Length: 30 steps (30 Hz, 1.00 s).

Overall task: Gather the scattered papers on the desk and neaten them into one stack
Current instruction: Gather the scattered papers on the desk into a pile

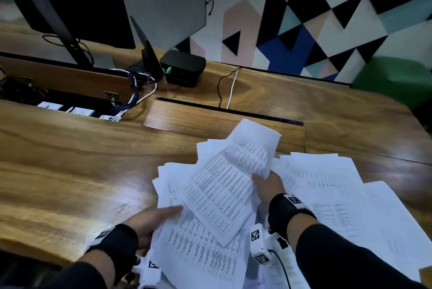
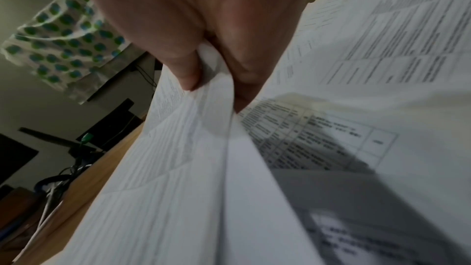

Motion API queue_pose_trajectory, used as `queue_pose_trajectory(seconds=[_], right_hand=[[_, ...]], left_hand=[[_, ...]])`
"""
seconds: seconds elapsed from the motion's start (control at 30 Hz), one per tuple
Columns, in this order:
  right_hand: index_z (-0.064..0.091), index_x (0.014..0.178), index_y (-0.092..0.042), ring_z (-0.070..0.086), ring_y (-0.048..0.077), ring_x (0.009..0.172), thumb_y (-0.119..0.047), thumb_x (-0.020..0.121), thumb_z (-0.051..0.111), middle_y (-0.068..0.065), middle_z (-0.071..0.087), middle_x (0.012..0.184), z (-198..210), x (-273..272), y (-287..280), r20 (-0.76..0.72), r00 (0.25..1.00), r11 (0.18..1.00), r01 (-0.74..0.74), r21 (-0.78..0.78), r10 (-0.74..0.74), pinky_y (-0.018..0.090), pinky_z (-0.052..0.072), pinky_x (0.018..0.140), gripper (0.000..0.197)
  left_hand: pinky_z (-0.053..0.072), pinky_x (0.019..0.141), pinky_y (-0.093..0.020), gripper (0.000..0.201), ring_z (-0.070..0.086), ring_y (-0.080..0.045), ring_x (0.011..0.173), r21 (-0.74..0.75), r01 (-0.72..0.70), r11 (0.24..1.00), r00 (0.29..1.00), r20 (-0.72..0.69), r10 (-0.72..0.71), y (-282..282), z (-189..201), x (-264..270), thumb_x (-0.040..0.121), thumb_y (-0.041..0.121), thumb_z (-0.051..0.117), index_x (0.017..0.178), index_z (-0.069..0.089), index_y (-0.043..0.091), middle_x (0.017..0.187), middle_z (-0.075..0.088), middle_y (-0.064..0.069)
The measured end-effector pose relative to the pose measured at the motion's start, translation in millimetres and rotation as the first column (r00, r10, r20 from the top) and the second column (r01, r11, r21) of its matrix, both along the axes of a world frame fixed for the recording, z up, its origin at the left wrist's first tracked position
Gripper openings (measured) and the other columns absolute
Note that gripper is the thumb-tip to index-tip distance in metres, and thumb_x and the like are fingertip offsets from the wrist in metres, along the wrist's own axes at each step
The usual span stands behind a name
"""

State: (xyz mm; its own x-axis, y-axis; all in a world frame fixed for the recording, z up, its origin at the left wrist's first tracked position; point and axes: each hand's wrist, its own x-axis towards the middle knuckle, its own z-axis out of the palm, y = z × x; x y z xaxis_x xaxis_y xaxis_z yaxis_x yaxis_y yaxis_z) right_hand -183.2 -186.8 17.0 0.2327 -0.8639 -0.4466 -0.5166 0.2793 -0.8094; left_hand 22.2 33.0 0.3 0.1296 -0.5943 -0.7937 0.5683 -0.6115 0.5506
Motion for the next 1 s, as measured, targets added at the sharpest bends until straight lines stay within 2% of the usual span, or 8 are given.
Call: queue_pose_trajectory(seconds=[0.1,0.23,0.33,0.43,0.6,0.77,0.9,1.0], right_hand=[[0.064,0.095,-0.005,0.066,0.035,0.089,-0.029,0.098,0.05,0.022,0.069,0.097,3,4,-2,-0.048,0.999,0.998,-0.005,-0.056,0.002,0.046,0.054,0.086,0.028],[0.065,0.095,-0.008,0.062,0.023,0.076,-0.025,0.097,0.054,0.01,0.068,0.088,18,-15,-13,0.121,0.984,0.981,0.146,-0.125,-0.131,0.034,0.051,0.072,0.021],[0.069,0.104,-0.006,0.069,0.029,0.092,-0.022,0.094,0.06,0.014,0.073,0.104,20,-38,-12,0.241,0.969,0.998,0.062,-0.007,-0.058,0.043,0.055,0.088,0.02],[0.065,0.103,-0.008,0.066,0.021,0.084,-0.029,0.092,0.063,0.006,0.069,0.097,11,-50,5,0.064,0.985,0.981,-0.166,0.1,0.16,0.029,0.05,0.077,0.023],[0.049,0.129,-0.005,0.058,0.027,0.109,-0.032,0.096,0.047,0.012,0.056,0.122,-15,-33,57,-0.213,0.915,0.931,-0.301,0.205,0.342,0.033,0.045,0.099,0.043],[0.054,0.118,-0.015,0.059,0.02,0.102,-0.052,0.089,0.052,0.0,0.059,0.117,-18,-24,75,-0.249,0.842,0.875,-0.433,0.216,0.478,0.032,0.048,0.091,0.047],[0.059,0.101,-0.019,0.059,0.017,0.086,-0.041,0.085,0.058,0.001,0.063,0.103,-12,-51,19,-0.429,0.834,0.922,-0.387,-0.007,0.347,0.032,0.051,0.081,0.027],[0.054,0.119,-0.009,0.058,0.027,0.106,-0.057,0.077,0.064,0.011,0.055,0.124,-13,-63,-18,-0.631,0.725,0.927,-0.374,-0.025,0.276,0.034,0.049,0.087,0.065]], left_hand=[[0.046,0.101,-0.06,0.044,0.067,-0.045,0.109,-0.015,0.078,0.997,0.993,0.091,-0.076,1,-14,0,0.083,-0.005,0.069,0.126,0.06,-0.006,0.119,0.069,-0.028],[0.053,0.094,-0.054,0.036,0.071,-0.042,0.102,0.015,0.042,0.999,0.981,0.19,-0.044,2,-16,3,0.087,-0.009,0.062,0.123,0.062,-0.005,0.112,0.073,-0.025],[0.053,0.094,-0.054,0.033,0.071,-0.042,0.102,0.022,0.026,0.999,0.977,0.213,-0.03,5,-17,5,0.091,-0.007,0.058,0.123,0.061,-0.004,0.111,0.073,-0.024],[0.055,0.089,-0.051,0.03,0.072,-0.042,0.096,0.044,-0.006,0.999,0.977,0.214,-0.004,6,-15,6,0.094,-0.004,0.051,0.122,0.062,-0.005,0.108,0.074,-0.026],[0.049,0.1,-0.056,0.041,0.068,-0.043,0.108,-0.007,-0.077,0.997,0.992,0.099,0.077,3,-13,3,0.09,0.028,0.064,0.125,0.064,0.006,0.118,0.071,-0.023],[0.06,0.074,-0.042,0.091,0.074,-0.039,0.093,-0.067,0.066,0.996,0.978,0.2,-0.051,1,-5,-6,0.037,0.026,0.099,0.117,0.064,-0.001,0.105,0.076,-0.021],[0.057,0.076,-0.042,0.03,0.075,-0.039,0.089,-0.047,-0.011,0.999,0.956,0.292,0.024,4,0,0,0.085,-0.004,0.067,0.115,0.064,-0.004,0.102,0.076,-0.022],[0.056,0.08,-0.043,0.026,0.073,-0.041,0.091,-0.033,-0.1,0.994,0.927,0.36,0.105,11,-6,6,0.086,-0.008,0.062,0.112,0.065,-0.008,0.103,0.075,-0.026]])
